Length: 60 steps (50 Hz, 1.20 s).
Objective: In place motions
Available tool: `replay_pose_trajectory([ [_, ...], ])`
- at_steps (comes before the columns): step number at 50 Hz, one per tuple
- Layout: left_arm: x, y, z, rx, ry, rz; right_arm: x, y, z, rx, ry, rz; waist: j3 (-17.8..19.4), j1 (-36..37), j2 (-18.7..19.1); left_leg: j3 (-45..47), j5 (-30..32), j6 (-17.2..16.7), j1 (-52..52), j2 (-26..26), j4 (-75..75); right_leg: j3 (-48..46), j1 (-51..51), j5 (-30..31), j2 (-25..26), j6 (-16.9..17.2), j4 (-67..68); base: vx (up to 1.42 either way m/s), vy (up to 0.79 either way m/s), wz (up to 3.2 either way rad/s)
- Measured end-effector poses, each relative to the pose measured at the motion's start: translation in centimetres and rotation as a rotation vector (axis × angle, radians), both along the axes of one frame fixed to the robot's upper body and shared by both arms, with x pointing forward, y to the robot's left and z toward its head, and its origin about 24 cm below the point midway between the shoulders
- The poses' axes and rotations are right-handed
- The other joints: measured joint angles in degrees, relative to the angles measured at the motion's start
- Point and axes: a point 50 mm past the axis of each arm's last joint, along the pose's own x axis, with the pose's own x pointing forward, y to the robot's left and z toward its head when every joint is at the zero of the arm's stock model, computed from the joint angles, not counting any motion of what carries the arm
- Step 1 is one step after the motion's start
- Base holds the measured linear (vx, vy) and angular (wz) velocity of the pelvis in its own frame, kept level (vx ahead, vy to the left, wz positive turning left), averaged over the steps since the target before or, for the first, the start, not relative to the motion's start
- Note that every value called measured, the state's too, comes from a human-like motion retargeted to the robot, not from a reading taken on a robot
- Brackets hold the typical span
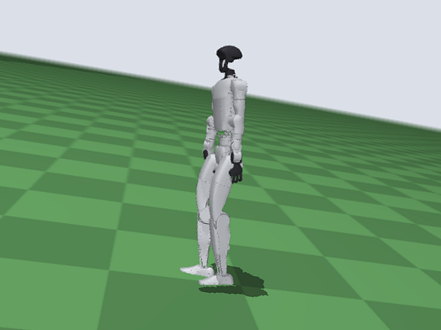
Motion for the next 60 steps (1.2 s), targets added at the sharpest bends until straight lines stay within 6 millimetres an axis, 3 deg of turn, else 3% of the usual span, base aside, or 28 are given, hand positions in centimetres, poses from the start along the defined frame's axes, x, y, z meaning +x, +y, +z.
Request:
replay_pose_trajectory([
  [2,0.0,-0.2,0.0,-0.006,0.007,0.021,-0.2,-0.2,0.1,-0.003,0.012,-0.04,0.8,1.2,1.6,-6.4,5.6,-4.0,1.0,-1.4,-6.1,1.8,1.0,0.0,2.4,0.0,0.2,0.13,0.09,-1.38],
  [3,-0.1,-0.3,0.0,-0.012,0.013,0.032,-0.4,-0.3,0.1,-0.006,0.022,-0.059,0.9,1.5,1.9,-5.6,10.2,-3.0,1.6,-1.6,-8.1,2.7,1.3,0.0,2.8,0.2,0.4,0.14,0.09,-0.96],
  [5,-0.4,-0.6,0.0,-0.025,0.026,0.046,-1.0,-0.6,0.2,-0.014,0.044,-0.096,0.2,-0.4,2.4,-6.2,8.9,-2.6,2.4,-2.1,-8.6,2.6,1.5,0.0,2.4,0.5,0.8,0.12,0.1,-0.18],
  [7,-0.4,-0.7,0.1,-0.033,0.031,0.054,-1.4,-0.7,0.2,-0.027,0.054,-0.134,-0.6,-2.6,3.0,8.8,7.4,-3.2,3.6,2.8,-9.0,1.5,0.9,-0.2,2.1,0.8,1.3,0.06,0.11,0.19],
  [9,-0.2,-0.6,0.1,-0.028,0.028,0.051,-1.8,-0.8,0.2,-0.038,0.058,-0.179,-0.2,-4.0,3.4,2.9,8.8,-3.9,4.0,0.8,-10.1,1.3,1.5,-0.2,2.3,1.1,1.3,0.04,0.09,0.12],
  [16,-0.3,-0.4,0.1,-0.013,0.054,0.017,-3.8,-1.4,0.5,-0.069,0.118,-0.213,0.0,-2.6,1.5,7.4,9.3,-3.5,7.9,-1.4,-13.9,8.2,-1.1,0.0,1.4,1.0,4.9,0.07,0.11,-0.64],
  [19,-1.0,-0.7,0.2,-0.016,0.086,0.081,-2.3,-1.4,0.4,-0.075,0.092,-0.132,1.4,-3.1,0.7,12.3,8.9,-3.4,9.8,-1.5,-15.5,12.4,-3.1,2.0,2.3,0.5,5.5,-0.12,0.0,-1.51],
  [22,-2.1,-1.1,0.4,-0.03,0.135,0.168,0.8,-0.7,0.2,-0.042,-0.006,-0.019,3.0,-5.9,0.8,17.8,7.9,-3.9,11.4,-0.5,-16.8,16.9,-4.7,4.5,4.3,0.8,4.1,-0.24,-0.09,-1.9],
  [25,-3.7,-1.0,0.6,-0.029,0.194,0.224,3.8,0.7,0.2,0.022,-0.117,0.106,3.9,-8.7,1.1,23.7,6.6,-4.3,12.5,1.1,-17.7,20.3,-6.7,2.9,6.9,1.8,3.6,-0.22,-0.14,-2.48],
  [30,-5.1,0.4,0.8,0.027,0.255,0.169,6.2,2.4,0.4,0.07,-0.238,0.209,4.9,-11.2,2.5,33.4,4.6,-5.6,13.5,4.8,-18.2,1.7,-7.2,-7.4,3.7,0.6,4.0,-0.25,-0.12,-2.61],
  [35,-5.3,1.9,0.9,0.077,0.269,0.098,4.2,2.0,0.0,0.053,-0.197,0.158,3.2,-8.2,2.7,41.8,2.2,-6.8,15.2,6.3,-18.1,-21.6,-3.7,-12.2,-2.1,2.7,4.5,-0.08,-0.14,-2.37],
  [38,-4.9,2.3,0.9,0.077,0.26,0.105,1.7,1.2,-0.2,0.007,-0.105,0.061,1.2,-6.4,3.5,45.0,0.7,-7.8,16.0,7.3,-17.9,-30.6,-1.5,-9.5,-4.4,0.7,4.9,0.03,-0.17,-1.82],
  [42,-4.0,2.2,0.7,0.084,0.24,0.187,-1.0,0.6,-0.2,-0.034,0.004,-0.086,-0.9,-3.0,2.3,51.3,-1.6,-9.4,18.7,6.2,-17.5,-27.2,-1.5,0.2,-4.9,-1.1,2.9,0.11,-0.16,-1.92],
  [45,-3.9,2.0,0.6,0.093,0.232,0.241,-2.7,0.5,-0.1,-0.049,0.068,-0.198,-2.8,-2.9,2.2,55.2,-2.5,-10.0,20.7,6.4,-16.7,-24.4,-2.2,0.9,-3.1,-2.0,0.1,0.22,-0.23,-0.95],
  [48,-3.5,1.7,0.5,0.084,0.208,0.257,-3.6,0.5,0.0,-0.066,0.095,-0.278,-2.7,-8.1,2.7,52.9,-2.6,-8.5,22.5,8.3,-13.7,-25.4,0.2,2.4,-1.3,-1.4,-5.2,0.22,-0.26,0.4],
  [51,-3.1,1.5,0.4,0.07,0.179,0.24,-4.3,0.2,0.1,-0.083,0.107,-0.289,-3.6,-8.8,0.3,51.9,-0.6,-4.7,24.0,9.0,-8.0,-22.5,1.2,2.8,-3.4,0.1,-6.6,0.28,-0.24,-0.72],
  [53,-3.1,1.5,0.3,0.061,0.163,0.207,-4.7,0.0,0.2,-0.094,0.124,-0.271,-4.6,-7.7,-2.9,50.0,1.5,0.3,23.2,9.2,-1.3,-20.6,1.7,3.2,-6.1,0.8,-7.3,0.31,-0.21,-1.29],
  [55,-2.9,1.5,0.3,0.061,0.142,0.171,-4.7,0.0,0.2,-0.104,0.133,-0.25,-4.8,-6.3,-6.0,44.4,1.9,7.6,19.5,10.2,9.0,-17.1,1.9,3.1,-8.4,0.9,-7.3,0.25,-0.21,-1.42],
  [56,-2.7,1.5,0.2,0.064,0.134,0.16,-4.4,0.0,0.2,-0.105,0.127,-0.237,-4.1,-5.3,-6.0,40.5,1.5,8.9,17.8,12.5,14.8,-15.9,2.7,2.6,-7.7,0.8,-7.0,0.23,-0.25,-1.6],
  [58,-2.2,1.4,0.2,0.059,0.119,0.14,-3.7,-0.1,0.1,-0.102,0.104,-0.214,-2.7,-3.6,-5.7,33.1,0.9,9.8,14.5,14.6,22.8,-14.1,3.9,2.3,-6.3,0.6,-6.8,0.16,-0.18,-1.58],
  [60,-1.5,0.6,0.1,0.031,0.104,0.117,-2.6,-0.5,0.1,-0.103,0.067,-0.198,-2.6,-2.9,-5.7,23.9,1.7,9.2,8.6,9.5,24.4,-12.6,3.2,3.4,-7.0,0.5,-7.5,0.05,-0.01,-1.11],
])
